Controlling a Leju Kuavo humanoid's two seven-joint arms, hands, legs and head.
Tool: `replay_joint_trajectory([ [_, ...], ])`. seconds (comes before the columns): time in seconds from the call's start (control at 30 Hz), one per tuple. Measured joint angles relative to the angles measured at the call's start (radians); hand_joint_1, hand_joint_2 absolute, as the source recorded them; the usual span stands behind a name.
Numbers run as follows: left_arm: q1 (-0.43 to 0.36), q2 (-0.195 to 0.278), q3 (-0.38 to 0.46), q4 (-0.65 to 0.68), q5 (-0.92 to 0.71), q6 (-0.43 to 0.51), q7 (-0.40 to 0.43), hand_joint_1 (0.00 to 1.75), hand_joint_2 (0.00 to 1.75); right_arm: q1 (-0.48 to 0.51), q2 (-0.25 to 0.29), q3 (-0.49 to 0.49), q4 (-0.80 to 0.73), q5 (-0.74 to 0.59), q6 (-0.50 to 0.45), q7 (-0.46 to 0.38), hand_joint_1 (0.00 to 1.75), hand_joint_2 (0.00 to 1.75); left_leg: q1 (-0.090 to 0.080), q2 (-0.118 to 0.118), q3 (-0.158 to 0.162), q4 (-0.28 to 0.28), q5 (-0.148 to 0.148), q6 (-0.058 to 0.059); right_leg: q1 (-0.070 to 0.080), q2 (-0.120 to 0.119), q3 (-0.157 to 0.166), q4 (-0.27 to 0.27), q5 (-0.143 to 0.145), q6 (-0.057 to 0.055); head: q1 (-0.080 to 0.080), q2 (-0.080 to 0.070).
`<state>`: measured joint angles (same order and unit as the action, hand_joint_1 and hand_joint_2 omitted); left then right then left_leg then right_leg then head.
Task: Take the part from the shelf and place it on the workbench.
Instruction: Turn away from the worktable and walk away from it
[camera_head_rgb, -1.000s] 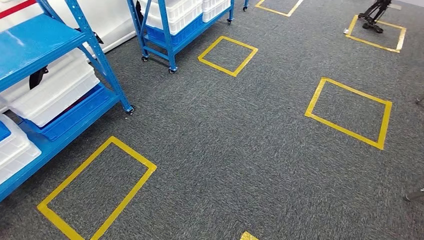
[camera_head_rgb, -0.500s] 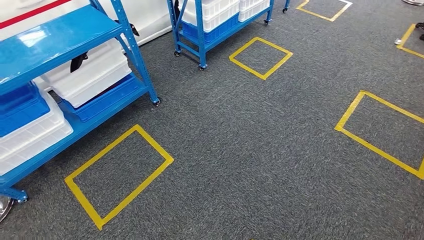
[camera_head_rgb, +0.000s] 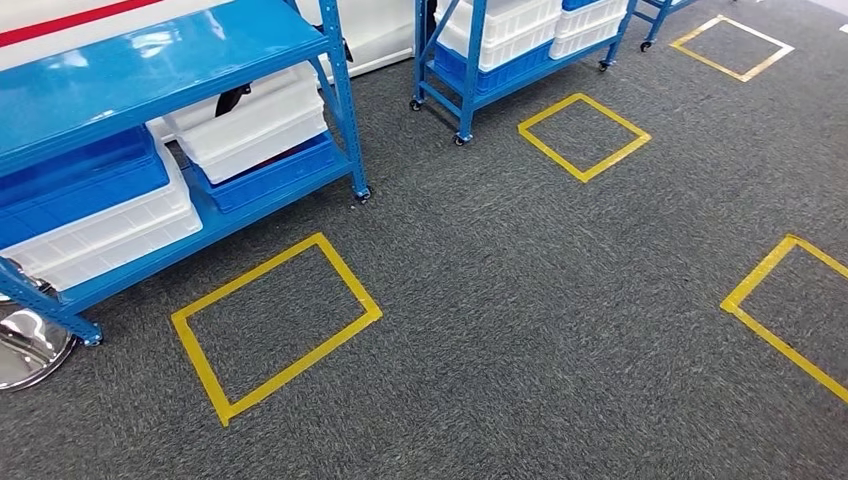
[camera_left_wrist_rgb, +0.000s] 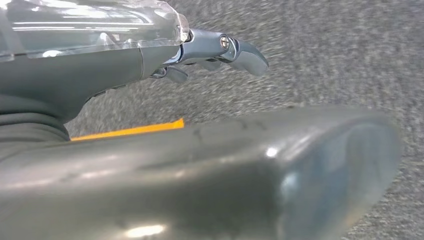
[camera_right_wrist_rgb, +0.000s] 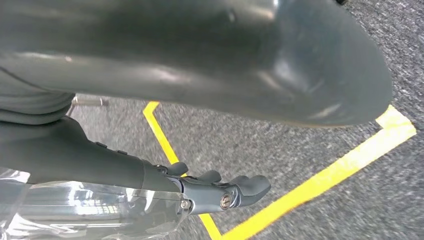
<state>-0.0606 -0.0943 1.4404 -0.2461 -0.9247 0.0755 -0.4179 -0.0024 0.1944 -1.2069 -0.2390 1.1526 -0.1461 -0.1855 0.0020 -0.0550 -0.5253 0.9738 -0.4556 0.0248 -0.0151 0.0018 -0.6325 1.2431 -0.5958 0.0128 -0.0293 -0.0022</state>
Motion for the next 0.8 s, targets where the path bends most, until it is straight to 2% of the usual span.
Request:
replay_joint_trajectory([
  [0.03,0.000,-0.001,0.001,0.000,0.000,0.000,0.003,0.00,0.00,0.001,0.000,0.000,-0.001,0.002,0.000,0.000,0.00,0.00,0.001,-0.014,0.001,0.004,-0.002,-0.004,-0.003,0.012,0.028,-0.067,0.044,0.001,0.000,0.000],
  [0.07,0.000,-0.002,0.001,0.000,0.000,0.000,0.005,0.00,0.00,0.001,-0.001,0.000,-0.001,0.004,0.000,-0.001,0.00,0.00,0.001,-0.026,0.000,0.010,-0.006,-0.009,-0.006,0.034,0.057,-0.133,0.074,0.002,0.000,0.000],
  [0.1,-0.001,-0.003,0.001,0.000,0.000,0.000,0.007,0.00,0.00,0.001,-0.001,0.000,-0.001,0.005,0.000,-0.002,0.00,0.00,0.001,-0.037,-0.003,0.016,-0.009,-0.015,-0.008,0.050,0.078,-0.182,0.093,0.001,0.000,0.000],
  [0.13,-0.002,-0.003,0.002,0.000,0.000,0.000,0.008,0.00,0.00,0.001,-0.001,0.000,-0.001,0.006,0.000,-0.002,0.00,0.00,0.001,-0.046,-0.008,0.020,-0.011,-0.021,-0.008,0.063,0.088,-0.209,0.099,-0.001,-0.001,0.000],
  [0.17,-0.002,-0.003,0.002,0.000,0.001,0.000,0.009,0.00,0.00,0.001,-0.001,0.000,-0.002,0.007,0.000,-0.003,0.00,0.00,0.001,-0.055,-0.013,0.022,-0.012,-0.028,-0.006,0.064,0.090,-0.215,0.095,-0.005,-0.001,0.000],
  [0.23,0.000,-0.003,0.002,0.000,0.000,0.000,0.009,0.00,0.00,-0.001,-0.001,-0.001,-0.003,0.009,0.000,-0.004,0.00,0.00,0.005,-0.064,-0.019,0.024,-0.013,-0.040,-0.004,0.042,0.091,-0.220,0.099,-0.019,-0.001,0.000],
  [0.3,0.001,-0.005,0.003,0.000,-0.004,0.000,0.004,0.00,0.00,0.000,-0.001,-0.002,-0.004,0.009,0.000,-0.004,0.00,0.00,0.006,-0.026,-0.040,0.069,-0.043,-0.049,-0.005,0.018,0.095,-0.228,0.101,-0.033,-0.004,0.000],
  [0.37,0.000,-0.010,0.003,0.000,-0.009,0.002,-0.003,0.00,0.00,0.002,-0.001,-0.005,-0.005,0.007,-0.001,-0.003,0.00,0.00,0.006,0.026,-0.100,0.191,-0.108,-0.056,-0.003,-0.007,0.096,-0.230,0.100,-0.042,-0.008,0.000],
  [0.4,-0.001,-0.014,0.003,0.000,-0.010,0.003,-0.006,0.00,0.00,0.003,-0.001,-0.006,-0.005,0.007,-0.001,-0.003,0.00,0.00,0.008,0.038,-0.135,0.259,-0.137,-0.059,-0.001,-0.021,0.096,-0.230,0.099,-0.044,-0.008,0.000],
  [0.43,-0.001,-0.016,0.003,0.000,-0.012,0.003,-0.008,0.00,0.00,0.003,-0.001,-0.007,-0.005,0.007,-0.001,-0.003,0.00,0.00,0.009,0.043,-0.159,0.306,-0.149,-0.061,0.000,-0.035,0.096,-0.230,0.097,-0.045,-0.008,0.000],
  [0.47,0.001,-0.019,0.003,0.000,-0.013,0.003,-0.010,0.00,0.00,0.003,-0.001,-0.008,-0.005,0.007,-0.001,-0.003,0.00,0.00,0.010,0.046,-0.165,0.316,-0.142,-0.061,0.001,-0.047,0.098,-0.230,0.095,-0.044,-0.008,0.000],
  [0.5,0.002,-0.020,0.003,0.000,-0.014,0.003,-0.011,0.00,0.00,0.002,-0.001,-0.008,-0.005,0.007,-0.001,-0.003,0.00,0.00,0.010,0.050,-0.149,0.286,-0.116,-0.059,0.002,-0.059,0.101,-0.229,0.092,-0.043,-0.008,0.000],
  [0.53,0.003,-0.021,0.003,0.000,-0.014,0.002,-0.011,0.00,0.00,0.002,-0.001,-0.008,-0.005,0.007,-0.001,-0.003,0.00,0.00,0.009,0.062,-0.115,0.220,-0.078,-0.055,0.002,-0.071,0.106,-0.229,0.089,-0.041,-0.008,0.000],
  [0.6,0.001,-0.021,0.003,0.000,-0.015,0.002,-0.012,0.00,0.00,0.002,0.000,-0.009,-0.005,0.007,-0.001,-0.003,0.00,0.00,0.000,0.103,-0.045,0.083,-0.023,-0.041,0.006,-0.091,0.115,-0.229,0.081,-0.034,-0.007,0.000],
  [0.63,0.000,-0.021,0.003,0.000,-0.015,0.002,-0.013,0.00,0.00,0.002,0.000,-0.010,-0.005,0.007,-0.001,-0.003,0.00,0.00,-0.005,0.118,-0.027,0.044,-0.013,-0.035,0.007,-0.101,0.119,-0.228,0.078,-0.029,-0.007,0.000],
  [0.67,-0.001,-0.021,0.002,0.000,-0.015,0.001,-0.013,0.00,0.00,0.000,0.001,-0.010,-0.005,0.007,0.000,-0.003,0.00,0.00,-0.009,0.123,-0.022,0.030,-0.013,-0.030,0.008,-0.109,0.122,-0.228,0.076,-0.024,-0.007,0.000],
  [0.73,0.002,-0.021,0.002,0.000,-0.016,0.001,-0.014,0.00,0.00,-0.004,0.001,-0.012,-0.006,0.007,0.000,-0.003,0.00,0.00,-0.007,0.101,-0.022,0.025,-0.009,-0.021,0.008,-0.122,0.128,-0.230,0.072,-0.013,-0.007,0.000],
  [0.77,0.004,-0.022,0.002,0.000,-0.016,0.001,-0.014,0.00,0.00,-0.006,0.001,-0.013,-0.006,0.007,0.000,-0.003,0.00,0.00,-0.004,0.091,-0.019,0.019,-0.006,-0.016,0.007,-0.108,0.129,-0.223,0.064,-0.008,-0.006,0.000],
  [0.8,0.004,-0.023,0.002,0.000,-0.016,0.001,-0.014,0.00,0.00,-0.006,0.001,-0.014,-0.007,0.007,0.000,-0.002,0.00,0.00,0.000,0.081,-0.015,0.014,-0.002,-0.010,0.006,-0.084,0.120,-0.200,0.046,-0.003,-0.005,0.000],
])
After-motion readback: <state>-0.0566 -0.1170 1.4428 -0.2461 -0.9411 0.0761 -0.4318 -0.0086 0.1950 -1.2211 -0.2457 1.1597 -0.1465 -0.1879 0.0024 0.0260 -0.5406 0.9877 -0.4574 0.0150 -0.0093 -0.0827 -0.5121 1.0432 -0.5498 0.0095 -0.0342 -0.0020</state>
